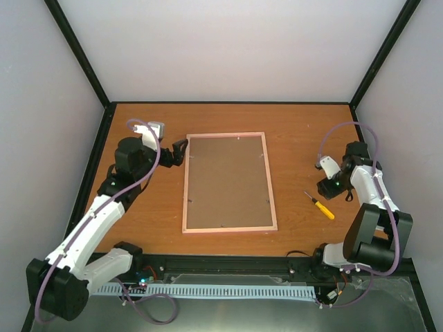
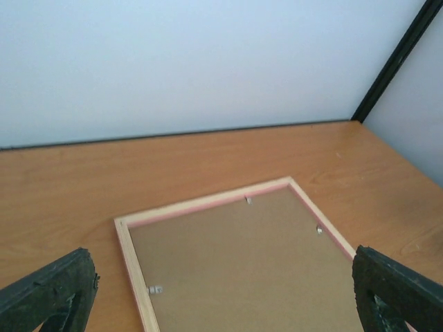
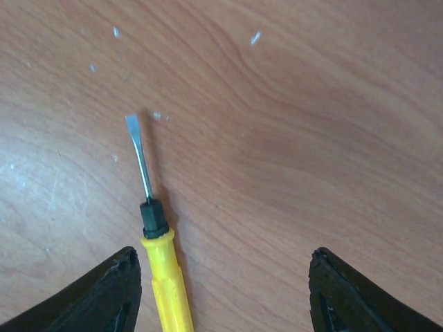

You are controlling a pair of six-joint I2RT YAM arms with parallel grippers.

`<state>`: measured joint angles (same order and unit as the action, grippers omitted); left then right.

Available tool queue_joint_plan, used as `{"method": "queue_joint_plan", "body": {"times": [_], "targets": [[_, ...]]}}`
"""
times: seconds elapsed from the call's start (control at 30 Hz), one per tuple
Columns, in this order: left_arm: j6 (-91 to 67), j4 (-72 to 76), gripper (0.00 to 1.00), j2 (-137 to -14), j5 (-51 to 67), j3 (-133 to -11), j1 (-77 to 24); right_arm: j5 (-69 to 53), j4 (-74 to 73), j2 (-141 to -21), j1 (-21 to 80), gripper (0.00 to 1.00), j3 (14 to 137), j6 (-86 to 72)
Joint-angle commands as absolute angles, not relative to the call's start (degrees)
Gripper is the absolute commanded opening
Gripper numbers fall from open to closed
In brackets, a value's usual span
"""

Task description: Take the photo out of the frame

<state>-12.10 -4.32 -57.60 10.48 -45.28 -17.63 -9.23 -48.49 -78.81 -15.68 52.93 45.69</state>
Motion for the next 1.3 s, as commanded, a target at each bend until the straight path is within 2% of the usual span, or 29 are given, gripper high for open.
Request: {"method": "queue_joint_plan", "body": {"times": [0.0,0.1,0.13,0.27,0.53,0.97,1.1,1.27], "targets": [[-11.12,-0.33,1.00,-54.28,1.29,-44.14,-17.49,-8.19,-51.21,-79.30,-17.17,0.65,50.80,52.25],[-17.85,-0.60,1.00,-54.30,-12.02,-42.43,-17.40,-6.52,-50.50,-79.37,-17.23,0.63,48.81,55.25],[-17.80,-1.45,1.00,-54.65,-12.54,-42.86,-17.40,-5.96,-50.04,-79.43,-17.25,0.62,48.05,55.89],[-12.58,-4.02,1.00,-54.22,-5.40,-47.18,-17.40,-4.92,-48.59,-80.30,-17.24,0.55,45.53,57.98],[-11.82,1.27,1.00,-48.78,-6.06,-42.71,-17.40,-6.01,-46.79,-82.64,-17.23,0.51,43.86,57.90],[-10.64,0.12,1.00,-53.70,1.75,-43.78,-17.40,-8.19,-45.75,-85.13,-17.23,0.41,43.23,56.66],[-7.83,0.71,0.96,-52.79,5.89,-42.83,-17.40,-9.03,-45.03,-86.13,-17.23,0.37,42.89,55.98],[-5.58,0.12,0.86,-53.40,7.88,-42.93,-17.41,-10.50,-45.12,-87.65,-17.25,0.28,43.11,55.13]]}}
